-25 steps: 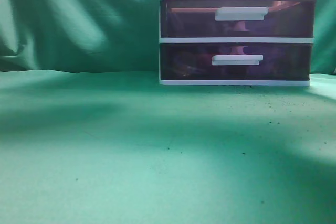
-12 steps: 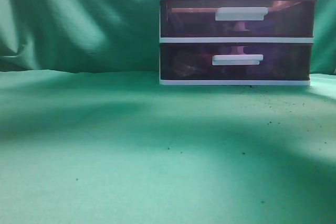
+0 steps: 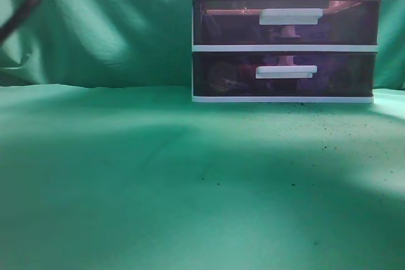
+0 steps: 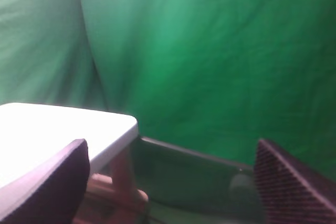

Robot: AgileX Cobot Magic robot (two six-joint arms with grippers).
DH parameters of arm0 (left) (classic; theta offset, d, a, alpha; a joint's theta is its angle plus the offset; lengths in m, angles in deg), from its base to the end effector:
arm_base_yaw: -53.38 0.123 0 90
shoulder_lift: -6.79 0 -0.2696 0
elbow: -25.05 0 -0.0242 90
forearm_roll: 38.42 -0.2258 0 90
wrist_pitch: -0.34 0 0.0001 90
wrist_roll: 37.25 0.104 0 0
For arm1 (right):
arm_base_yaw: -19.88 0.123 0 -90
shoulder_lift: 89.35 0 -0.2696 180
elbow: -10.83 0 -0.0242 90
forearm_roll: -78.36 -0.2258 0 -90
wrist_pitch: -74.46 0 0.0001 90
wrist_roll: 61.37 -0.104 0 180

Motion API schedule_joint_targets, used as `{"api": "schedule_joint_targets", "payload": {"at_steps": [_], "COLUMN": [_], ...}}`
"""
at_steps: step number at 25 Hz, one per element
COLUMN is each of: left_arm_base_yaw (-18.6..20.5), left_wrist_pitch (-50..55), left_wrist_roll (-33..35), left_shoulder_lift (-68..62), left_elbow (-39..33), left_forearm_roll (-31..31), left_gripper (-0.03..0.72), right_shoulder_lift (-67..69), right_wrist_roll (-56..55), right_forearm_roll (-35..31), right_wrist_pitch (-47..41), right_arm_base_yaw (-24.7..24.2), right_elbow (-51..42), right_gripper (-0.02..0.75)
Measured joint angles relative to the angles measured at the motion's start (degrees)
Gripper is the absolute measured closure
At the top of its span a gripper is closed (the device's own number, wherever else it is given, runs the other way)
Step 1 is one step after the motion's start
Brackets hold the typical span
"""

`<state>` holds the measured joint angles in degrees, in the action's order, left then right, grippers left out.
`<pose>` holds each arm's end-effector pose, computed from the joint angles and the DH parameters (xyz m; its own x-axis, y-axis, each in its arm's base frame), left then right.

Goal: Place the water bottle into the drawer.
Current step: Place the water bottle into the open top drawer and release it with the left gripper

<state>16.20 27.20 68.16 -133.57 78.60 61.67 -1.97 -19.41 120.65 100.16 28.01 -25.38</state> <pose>0.3894 -0.3535 0.3451 0.1784 -0.0544 -0.9825 0.8814 0.4526 0.1350 0.2785 0.0704 0.2634 0.3746 -0.9016 -0.2165 -0.2995 0.1034 -0.9485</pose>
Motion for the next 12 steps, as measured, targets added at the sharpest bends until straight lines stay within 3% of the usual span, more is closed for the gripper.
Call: {"api": "schedule_joint_targets", "payload": {"at_steps": [3,5,8,10,12], "left_arm_base_yaw": [0.7,1.7,2.9,3.3,3.3], "left_wrist_pitch": [-0.3,-0.3,2.4,8.4,14.5], "left_wrist_roll": [-0.4,-6.1,-25.7,-40.1,-50.1], "left_shoulder_lift": [0.2,1.3,3.5,5.3,7.1], "left_elbow": [2.7,3.3,3.4,3.5,3.5], "left_forearm_roll": [-1.4,-8.1,-32.1,-50.4,-63.4], "left_gripper": [0.084,0.084,0.249,0.461,0.594], "right_shoulder_lift": [0.0,0.0,0.0,0.0,0.0], "right_wrist_roll": [-0.2,-0.2,-0.2,-0.2,-0.2], "right_forearm_roll": [0.1,0.1,0.1,0.1,0.1], "right_wrist_pitch": [0.0,0.0,0.0,0.0,0.0], "right_arm_base_yaw": [0.0,0.0,0.0,0.0,0.0], "right_elbow": [0.0,0.0,0.0,0.0,0.0], "right_gripper": [0.633,0.633,0.633,0.633,0.633]}}
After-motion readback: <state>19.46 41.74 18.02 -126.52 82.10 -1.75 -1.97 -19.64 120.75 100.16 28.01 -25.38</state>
